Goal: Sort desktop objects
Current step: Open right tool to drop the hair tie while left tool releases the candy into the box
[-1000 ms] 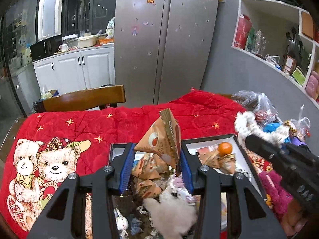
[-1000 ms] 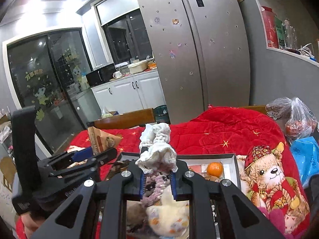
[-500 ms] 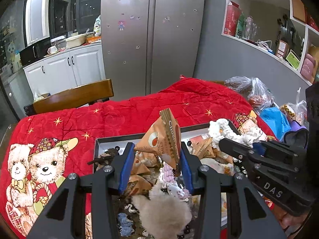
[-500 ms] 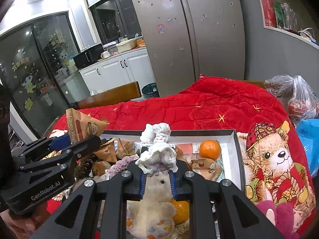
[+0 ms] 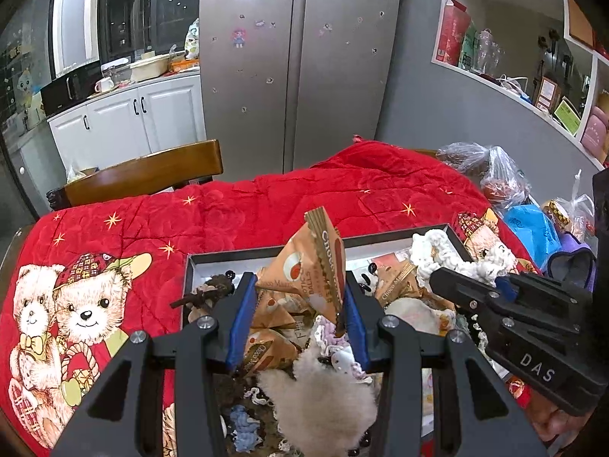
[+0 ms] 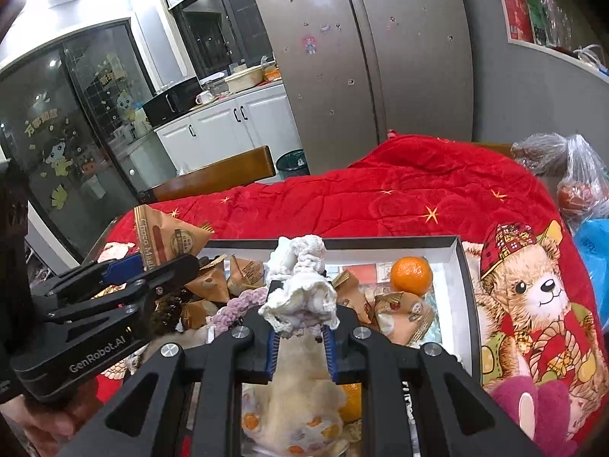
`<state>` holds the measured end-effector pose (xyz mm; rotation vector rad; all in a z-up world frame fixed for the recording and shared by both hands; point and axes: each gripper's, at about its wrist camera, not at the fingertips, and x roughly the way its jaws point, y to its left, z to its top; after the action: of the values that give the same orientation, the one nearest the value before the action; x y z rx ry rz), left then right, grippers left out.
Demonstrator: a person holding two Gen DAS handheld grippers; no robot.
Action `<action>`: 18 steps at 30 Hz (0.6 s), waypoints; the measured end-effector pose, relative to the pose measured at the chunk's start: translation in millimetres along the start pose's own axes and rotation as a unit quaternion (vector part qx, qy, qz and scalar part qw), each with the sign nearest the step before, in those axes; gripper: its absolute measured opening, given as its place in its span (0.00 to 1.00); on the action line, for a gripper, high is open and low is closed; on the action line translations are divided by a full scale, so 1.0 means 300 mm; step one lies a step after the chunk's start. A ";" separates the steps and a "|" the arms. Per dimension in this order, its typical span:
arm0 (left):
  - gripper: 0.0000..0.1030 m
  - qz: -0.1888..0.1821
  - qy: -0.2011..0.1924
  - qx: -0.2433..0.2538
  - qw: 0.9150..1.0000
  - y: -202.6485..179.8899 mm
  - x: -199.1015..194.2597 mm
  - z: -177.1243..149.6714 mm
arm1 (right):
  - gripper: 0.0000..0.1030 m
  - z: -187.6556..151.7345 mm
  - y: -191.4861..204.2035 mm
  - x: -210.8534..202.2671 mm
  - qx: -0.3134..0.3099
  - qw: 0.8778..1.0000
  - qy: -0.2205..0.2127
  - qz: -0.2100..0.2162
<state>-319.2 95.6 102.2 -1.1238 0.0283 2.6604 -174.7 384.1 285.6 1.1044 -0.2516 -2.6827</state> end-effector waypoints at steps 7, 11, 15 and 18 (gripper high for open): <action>0.43 0.005 0.002 0.005 1.000 -0.008 0.005 0.000 | 0.19 -0.003 -0.002 0.012 0.000 1.000 0.010 -0.006; 0.50 0.003 0.010 -0.014 1.000 0.006 0.008 0.005 | 0.29 -0.002 -0.004 0.015 -0.004 1.000 0.013 -0.009; 0.75 -0.004 0.006 -0.029 1.000 0.033 -0.005 0.011 | 0.59 0.001 0.015 -0.011 -0.031 0.999 -0.003 -0.042; 0.81 0.006 -0.001 -0.033 0.999 0.045 -0.019 0.016 | 0.68 0.015 0.009 -0.035 -0.023 0.999 -0.009 -0.038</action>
<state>-322.0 81.9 108.5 -1.1453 -0.0529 2.6899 -170.2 384.6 296.3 1.0968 -0.1531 -2.7519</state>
